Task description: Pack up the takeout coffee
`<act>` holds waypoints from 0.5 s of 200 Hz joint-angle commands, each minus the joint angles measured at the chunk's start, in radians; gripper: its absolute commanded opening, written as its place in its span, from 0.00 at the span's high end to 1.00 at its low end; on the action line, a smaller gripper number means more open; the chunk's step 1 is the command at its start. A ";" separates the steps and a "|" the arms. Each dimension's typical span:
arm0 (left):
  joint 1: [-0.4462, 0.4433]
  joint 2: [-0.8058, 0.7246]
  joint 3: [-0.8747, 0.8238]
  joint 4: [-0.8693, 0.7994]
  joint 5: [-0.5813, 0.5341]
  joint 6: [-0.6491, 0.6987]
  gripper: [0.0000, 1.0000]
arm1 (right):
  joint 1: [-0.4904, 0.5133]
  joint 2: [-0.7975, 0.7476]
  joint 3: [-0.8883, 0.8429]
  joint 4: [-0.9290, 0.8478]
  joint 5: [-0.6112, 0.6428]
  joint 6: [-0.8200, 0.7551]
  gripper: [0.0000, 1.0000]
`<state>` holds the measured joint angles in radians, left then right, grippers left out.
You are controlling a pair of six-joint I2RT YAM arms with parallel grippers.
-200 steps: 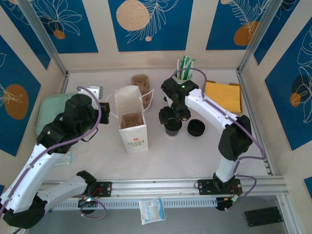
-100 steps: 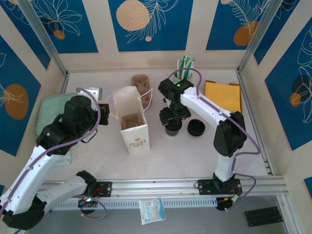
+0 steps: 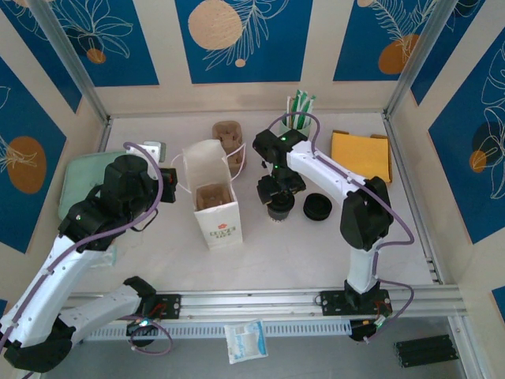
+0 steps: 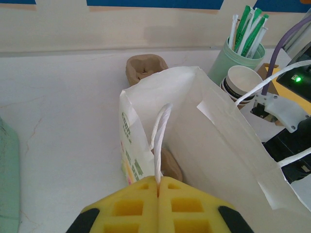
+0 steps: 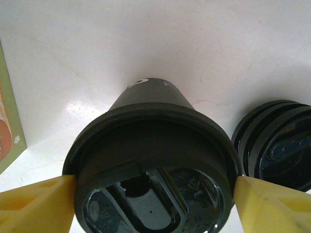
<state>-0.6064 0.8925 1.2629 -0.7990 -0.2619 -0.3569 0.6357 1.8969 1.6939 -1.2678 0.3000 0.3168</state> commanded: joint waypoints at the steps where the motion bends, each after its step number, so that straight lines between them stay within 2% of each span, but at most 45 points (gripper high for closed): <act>1: 0.002 -0.012 -0.010 0.025 0.013 0.013 1.00 | 0.005 0.016 -0.005 0.006 0.002 -0.010 0.18; 35: 0.001 -0.013 -0.010 0.023 0.011 0.012 1.00 | 0.005 0.023 -0.023 0.020 -0.004 -0.009 0.22; 100: 0.001 -0.015 -0.011 0.026 0.012 0.010 1.00 | 0.009 0.018 -0.057 0.033 -0.004 -0.006 0.21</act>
<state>-0.6064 0.8909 1.2629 -0.7990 -0.2619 -0.3569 0.6361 1.8957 1.6806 -1.2495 0.2996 0.3138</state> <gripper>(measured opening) 0.063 0.794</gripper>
